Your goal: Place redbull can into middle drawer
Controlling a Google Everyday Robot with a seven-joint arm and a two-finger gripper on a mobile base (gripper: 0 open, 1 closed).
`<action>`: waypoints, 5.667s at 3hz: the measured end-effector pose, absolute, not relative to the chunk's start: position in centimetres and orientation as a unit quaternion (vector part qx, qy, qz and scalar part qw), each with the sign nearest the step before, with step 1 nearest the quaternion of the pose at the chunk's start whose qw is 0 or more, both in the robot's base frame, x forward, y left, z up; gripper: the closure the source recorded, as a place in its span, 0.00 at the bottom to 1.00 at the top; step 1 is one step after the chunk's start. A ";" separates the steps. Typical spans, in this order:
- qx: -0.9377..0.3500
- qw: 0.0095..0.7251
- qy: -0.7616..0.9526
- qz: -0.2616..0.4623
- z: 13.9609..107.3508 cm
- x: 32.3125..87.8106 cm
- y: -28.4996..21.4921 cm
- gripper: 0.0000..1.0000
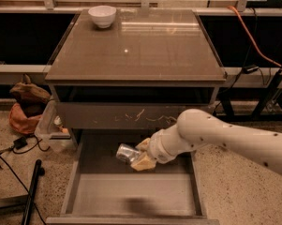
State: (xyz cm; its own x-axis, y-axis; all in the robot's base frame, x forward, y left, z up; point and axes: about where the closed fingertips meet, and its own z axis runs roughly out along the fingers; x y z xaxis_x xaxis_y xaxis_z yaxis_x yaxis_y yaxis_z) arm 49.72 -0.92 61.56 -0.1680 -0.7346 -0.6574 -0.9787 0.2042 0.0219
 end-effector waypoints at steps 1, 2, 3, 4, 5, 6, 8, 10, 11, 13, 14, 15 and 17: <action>-0.576 0.276 0.738 0.220 56.4 52.2 2.7 1.00; -0.569 0.297 0.737 0.211 56.7 53.5 3.5 1.00; -0.570 0.296 0.737 0.212 56.7 53.4 3.5 1.00; -0.557 0.288 0.744 0.231 52.7 53.5 4.4 1.00; -0.519 0.256 0.776 0.253 47.1 53.3 4.5 1.00; -0.491 0.228 0.793 0.279 43.0 52.9 5.2 1.00; -0.473 0.212 0.802 0.296 39.9 52.9 5.6 1.00; -0.452 0.201 0.813 0.308 36.6 53.8 5.5 1.00; -0.451 0.200 0.813 0.309 36.3 53.8 5.5 0.83; -0.451 0.200 0.813 0.309 36.3 53.8 5.5 0.36; -0.451 0.200 0.813 0.309 36.3 53.8 5.5 0.13; -0.451 0.200 0.813 0.309 36.3 53.8 5.5 0.00; -0.451 0.200 0.813 0.309 36.6 53.8 5.7 0.00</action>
Offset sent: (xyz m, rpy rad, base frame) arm 0.0217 0.0326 -0.0462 -0.0009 -0.0119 -0.0319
